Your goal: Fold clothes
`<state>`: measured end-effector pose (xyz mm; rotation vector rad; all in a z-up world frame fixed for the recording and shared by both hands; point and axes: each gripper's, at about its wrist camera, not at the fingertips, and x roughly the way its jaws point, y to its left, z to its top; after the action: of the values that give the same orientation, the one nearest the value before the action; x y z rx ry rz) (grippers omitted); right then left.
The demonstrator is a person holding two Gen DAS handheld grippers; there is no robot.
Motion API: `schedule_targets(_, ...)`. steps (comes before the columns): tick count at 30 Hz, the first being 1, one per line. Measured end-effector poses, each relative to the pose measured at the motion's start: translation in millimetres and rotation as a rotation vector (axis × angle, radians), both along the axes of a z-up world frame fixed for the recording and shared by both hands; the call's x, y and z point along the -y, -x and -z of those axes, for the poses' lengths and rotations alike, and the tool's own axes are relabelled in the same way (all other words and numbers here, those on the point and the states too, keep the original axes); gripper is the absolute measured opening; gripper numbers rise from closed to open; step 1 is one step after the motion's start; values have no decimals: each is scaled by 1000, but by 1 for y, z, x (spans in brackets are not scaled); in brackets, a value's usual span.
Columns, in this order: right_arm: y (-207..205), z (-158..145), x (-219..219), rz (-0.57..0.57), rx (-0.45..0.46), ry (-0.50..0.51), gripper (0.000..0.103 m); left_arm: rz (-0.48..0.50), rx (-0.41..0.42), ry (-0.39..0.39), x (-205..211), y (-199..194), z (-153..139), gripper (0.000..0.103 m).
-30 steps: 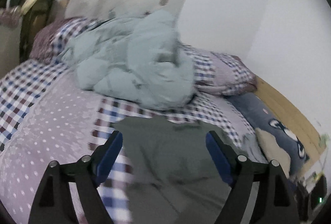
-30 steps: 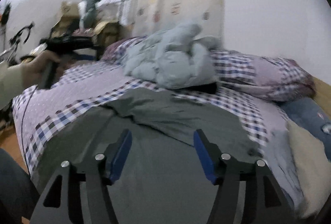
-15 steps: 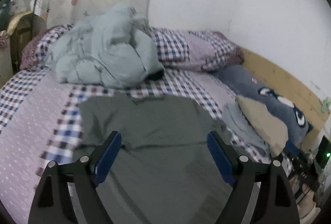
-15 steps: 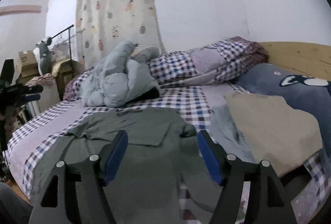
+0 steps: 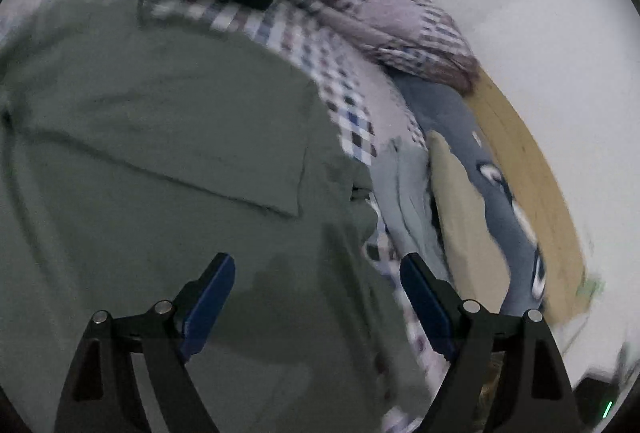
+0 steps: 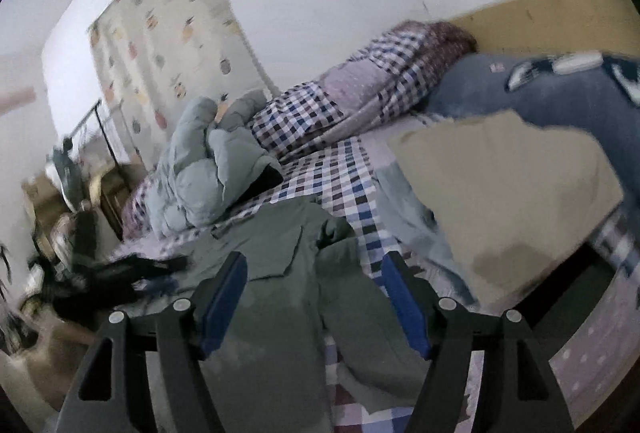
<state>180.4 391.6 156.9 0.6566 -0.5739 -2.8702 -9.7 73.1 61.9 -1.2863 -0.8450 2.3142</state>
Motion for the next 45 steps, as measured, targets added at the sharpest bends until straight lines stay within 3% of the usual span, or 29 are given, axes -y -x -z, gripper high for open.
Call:
schedule_targets(7, 0, 1, -12, 4, -3, 64, 74, -146, 139, -53, -24, 39, 36, 88)
schedule_targets(13, -1, 0, -13, -12, -9, 71, 74, -227, 177, -65, -32, 63, 48, 85)
schedule_targets(14, -1, 1, -14, -13, -9, 76, 74, -239, 193, -81, -32, 66, 50, 82)
schedule_targets(15, -1, 1, -16, -13, -8, 81, 74, -252, 209, -97, -32, 69, 51, 67)
schedule_targets(16, -1, 1, -17, -12, -7, 86, 74, -263, 229, -111, -33, 72, 54, 45)
schedule_targets(18, -2, 3, -21, -10, -3, 97, 74, -277, 285, -119, -36, 78, 61, 22)
schedule_targets(20, -3, 3, -25, -7, -1, 105, 74, -303, 304, -133, -37, 77, 65, 21)
schedule_targets(22, -5, 4, -29, -1, 1, 113, 74, -321, 302, -150, -40, 75, 68, 3)
schedule_targets(25, -7, 6, -35, 5, 7, 126, 74, -313, 278, -172, -49, 73, 66, 0)
schedule_targets(27, -8, 7, -38, 8, 8, 133, 74, -287, 251, -167, -58, 72, 60, 0)
schedule_targets(33, -13, 8, -46, 21, 12, 135, 74, -234, 236, -41, -66, 74, 56, 1)
schedule_targets(35, -14, 8, -49, 29, 14, 138, 74, -223, 188, -11, -62, 70, 45, 4)
schedule_targets(36, -15, 9, -51, 35, 15, 140, 74, -221, 160, 4, -59, 67, 39, 15)
schedule_targets(37, -16, 9, -54, 41, 17, 142, 74, -236, 150, -7, -54, 64, 36, 38)
schedule_targets(39, -17, 10, -57, 49, 20, 150, 74, -282, 144, -58, -40, 58, 33, 69)
schedule_targets(40, -18, 11, -59, 53, 21, 155, 74, -293, 150, -65, -37, 56, 33, 76)
schedule_targets(45, -18, 11, -62, 54, 23, 164, 74, -314, 191, -61, -28, 46, 38, 76)
